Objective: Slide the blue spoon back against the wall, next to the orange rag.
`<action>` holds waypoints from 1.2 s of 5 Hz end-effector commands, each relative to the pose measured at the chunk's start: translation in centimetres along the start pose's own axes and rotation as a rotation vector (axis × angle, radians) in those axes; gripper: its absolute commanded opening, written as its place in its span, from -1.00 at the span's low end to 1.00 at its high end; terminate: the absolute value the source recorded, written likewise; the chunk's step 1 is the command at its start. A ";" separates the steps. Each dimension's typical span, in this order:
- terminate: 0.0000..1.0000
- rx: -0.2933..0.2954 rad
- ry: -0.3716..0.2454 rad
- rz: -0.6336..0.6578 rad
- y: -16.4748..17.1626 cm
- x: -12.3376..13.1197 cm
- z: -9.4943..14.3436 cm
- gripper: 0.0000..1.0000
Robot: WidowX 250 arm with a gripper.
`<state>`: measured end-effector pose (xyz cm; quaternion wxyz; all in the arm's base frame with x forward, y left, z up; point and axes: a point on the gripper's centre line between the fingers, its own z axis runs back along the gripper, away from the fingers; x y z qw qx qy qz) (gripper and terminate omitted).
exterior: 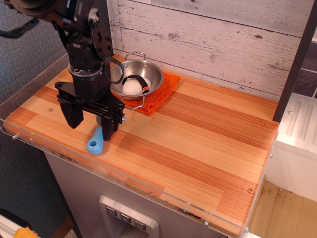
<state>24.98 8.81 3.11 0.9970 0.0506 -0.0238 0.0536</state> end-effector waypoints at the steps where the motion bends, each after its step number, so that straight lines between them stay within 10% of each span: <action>1: -1.00 -0.036 0.029 0.017 -0.1 0.6 -1.2 1.00; 2: -1.00 -0.038 0.027 0.019 -0.2 0.3 -1.4 1.00; 3: -1.00 -0.039 -0.020 0.072 -0.1 -0.2 -0.6 -1.00; 5: -1.00 -0.042 0.031 0.035 -2.5 -1.3 4.5 -1.00; 6: -1.00 -0.141 0.006 -0.024 -4.8 0.9 6.7 -1.00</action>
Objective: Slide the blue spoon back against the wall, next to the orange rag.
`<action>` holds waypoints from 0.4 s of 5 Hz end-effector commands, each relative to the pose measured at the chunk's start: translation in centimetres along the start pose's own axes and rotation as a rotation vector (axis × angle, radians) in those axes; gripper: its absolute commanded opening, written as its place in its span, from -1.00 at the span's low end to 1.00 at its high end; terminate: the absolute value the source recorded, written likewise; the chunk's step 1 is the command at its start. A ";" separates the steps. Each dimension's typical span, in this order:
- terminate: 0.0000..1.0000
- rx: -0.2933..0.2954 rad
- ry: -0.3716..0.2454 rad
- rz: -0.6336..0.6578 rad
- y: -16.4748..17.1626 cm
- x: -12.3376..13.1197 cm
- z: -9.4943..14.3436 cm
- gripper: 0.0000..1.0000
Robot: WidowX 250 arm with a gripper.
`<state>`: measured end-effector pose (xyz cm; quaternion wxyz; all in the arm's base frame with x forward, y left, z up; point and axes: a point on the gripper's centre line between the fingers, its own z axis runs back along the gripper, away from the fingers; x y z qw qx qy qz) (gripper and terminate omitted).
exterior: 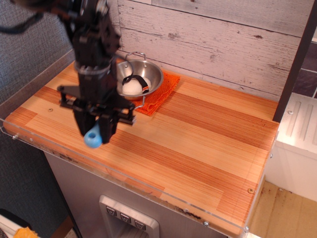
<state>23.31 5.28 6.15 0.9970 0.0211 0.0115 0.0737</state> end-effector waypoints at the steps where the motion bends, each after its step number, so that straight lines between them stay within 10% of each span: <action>1: -1.00 -0.129 -0.114 -0.084 -5.4 6.1 4.1 -1.00; 2: -1.00 -0.102 -0.113 -0.135 -9.0 9.1 3.6 -1.00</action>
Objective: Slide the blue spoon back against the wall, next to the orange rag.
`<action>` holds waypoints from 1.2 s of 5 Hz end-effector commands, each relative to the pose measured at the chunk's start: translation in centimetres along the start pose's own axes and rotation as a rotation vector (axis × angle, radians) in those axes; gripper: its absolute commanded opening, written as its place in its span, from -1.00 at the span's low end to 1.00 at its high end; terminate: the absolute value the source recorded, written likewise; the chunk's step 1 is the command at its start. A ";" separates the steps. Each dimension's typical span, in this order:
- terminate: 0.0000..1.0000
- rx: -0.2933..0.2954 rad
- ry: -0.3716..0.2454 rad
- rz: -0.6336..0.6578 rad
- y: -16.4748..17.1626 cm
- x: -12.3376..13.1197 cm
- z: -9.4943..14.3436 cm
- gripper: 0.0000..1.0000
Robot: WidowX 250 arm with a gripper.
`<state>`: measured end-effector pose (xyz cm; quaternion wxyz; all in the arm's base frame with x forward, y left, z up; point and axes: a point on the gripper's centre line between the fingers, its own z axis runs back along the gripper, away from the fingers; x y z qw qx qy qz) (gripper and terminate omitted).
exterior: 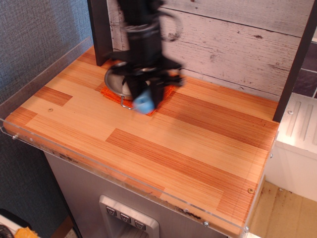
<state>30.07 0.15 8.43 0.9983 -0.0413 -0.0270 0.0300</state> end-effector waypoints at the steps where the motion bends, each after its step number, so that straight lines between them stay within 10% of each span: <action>1: -1.00 0.050 -0.018 -0.079 -4.6 4.6 -1.4 -1.00; 6: -1.00 0.085 -0.006 -0.062 -4.8 5.6 -5.9 -1.00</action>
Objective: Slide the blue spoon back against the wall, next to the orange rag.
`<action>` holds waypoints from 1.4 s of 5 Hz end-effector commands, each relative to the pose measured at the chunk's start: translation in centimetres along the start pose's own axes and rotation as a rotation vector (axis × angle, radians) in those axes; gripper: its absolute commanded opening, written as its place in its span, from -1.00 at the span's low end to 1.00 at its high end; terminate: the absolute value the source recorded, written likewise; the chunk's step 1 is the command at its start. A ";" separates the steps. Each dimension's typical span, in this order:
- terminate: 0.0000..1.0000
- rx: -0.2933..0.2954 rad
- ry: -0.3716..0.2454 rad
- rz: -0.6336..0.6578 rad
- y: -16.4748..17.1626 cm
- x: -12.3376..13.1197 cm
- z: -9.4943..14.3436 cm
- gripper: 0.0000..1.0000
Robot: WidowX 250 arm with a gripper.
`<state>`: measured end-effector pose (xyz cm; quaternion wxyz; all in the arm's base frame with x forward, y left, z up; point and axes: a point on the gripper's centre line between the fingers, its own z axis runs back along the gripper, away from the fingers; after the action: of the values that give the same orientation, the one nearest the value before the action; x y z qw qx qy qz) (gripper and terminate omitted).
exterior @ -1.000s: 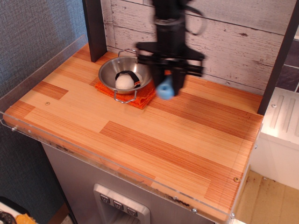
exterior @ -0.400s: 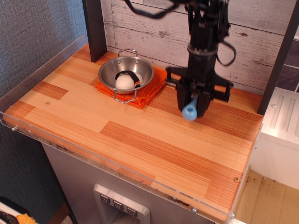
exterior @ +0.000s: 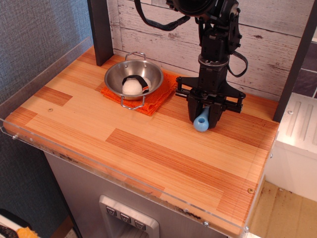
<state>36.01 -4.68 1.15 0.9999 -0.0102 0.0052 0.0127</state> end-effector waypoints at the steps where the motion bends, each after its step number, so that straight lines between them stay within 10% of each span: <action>1: -1.00 0.075 -0.108 -0.031 0.5 -0.6 3.3 1.00; 3: -1.00 0.072 -0.207 0.020 2.1 -2.1 6.9 1.00; 7: -1.00 -0.031 -0.127 0.064 6.7 -7.5 8.8 1.00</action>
<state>27.98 1.79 8.70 0.9979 -0.0248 -0.0329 0.0495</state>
